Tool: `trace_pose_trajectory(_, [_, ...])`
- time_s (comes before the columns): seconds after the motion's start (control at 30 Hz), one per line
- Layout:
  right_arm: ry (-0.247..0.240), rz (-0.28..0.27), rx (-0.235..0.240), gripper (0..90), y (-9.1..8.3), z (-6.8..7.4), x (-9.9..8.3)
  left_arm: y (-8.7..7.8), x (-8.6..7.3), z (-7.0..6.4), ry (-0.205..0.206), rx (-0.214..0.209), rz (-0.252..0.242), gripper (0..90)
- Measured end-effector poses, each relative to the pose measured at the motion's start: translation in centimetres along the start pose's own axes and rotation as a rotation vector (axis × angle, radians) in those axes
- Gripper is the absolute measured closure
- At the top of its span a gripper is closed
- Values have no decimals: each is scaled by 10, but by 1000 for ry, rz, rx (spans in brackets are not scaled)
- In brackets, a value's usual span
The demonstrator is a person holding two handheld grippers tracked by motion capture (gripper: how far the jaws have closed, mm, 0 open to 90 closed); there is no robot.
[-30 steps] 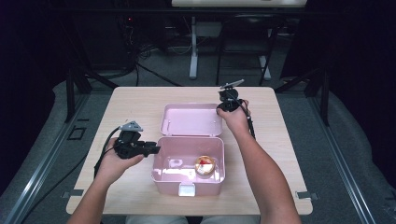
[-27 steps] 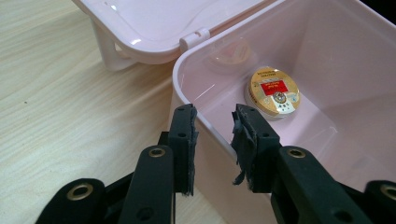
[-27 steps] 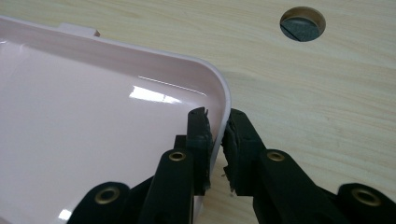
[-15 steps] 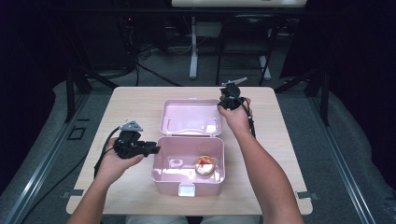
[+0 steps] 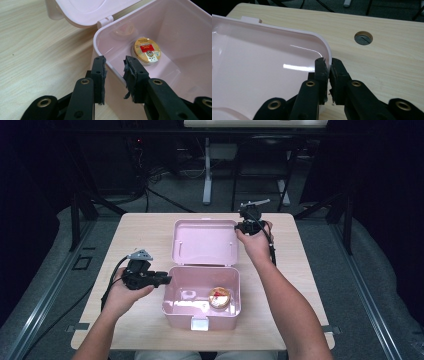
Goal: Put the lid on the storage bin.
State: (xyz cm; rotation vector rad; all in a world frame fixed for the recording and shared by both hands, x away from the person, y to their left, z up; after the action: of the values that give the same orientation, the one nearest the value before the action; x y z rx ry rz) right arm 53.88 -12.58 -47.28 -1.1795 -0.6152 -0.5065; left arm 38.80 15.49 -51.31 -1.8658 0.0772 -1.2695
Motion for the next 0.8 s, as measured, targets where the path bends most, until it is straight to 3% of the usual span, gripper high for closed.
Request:
trace_pose_trajectory(0.5, [-86,-114,27,850,-36,11,4,0,0,-1,3,6,5,699])
trace_pose_trajectory(0.8, [-113,-169,53,852,-53,16,-1,-2,0,-2,-2,5,1,714])
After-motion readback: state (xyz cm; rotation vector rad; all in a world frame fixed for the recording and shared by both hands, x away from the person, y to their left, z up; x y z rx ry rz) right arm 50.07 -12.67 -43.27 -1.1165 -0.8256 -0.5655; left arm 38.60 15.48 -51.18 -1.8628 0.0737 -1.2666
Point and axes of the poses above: each handheld gripper's, and its own axes: y roughly forward along the jaws, x roughly out of its top, z roughly to its left, the point moved 7 cm from there along y, roughly forward along the jaws, and after that the axes turned 8 degrees about y, right-handed, at the moved point
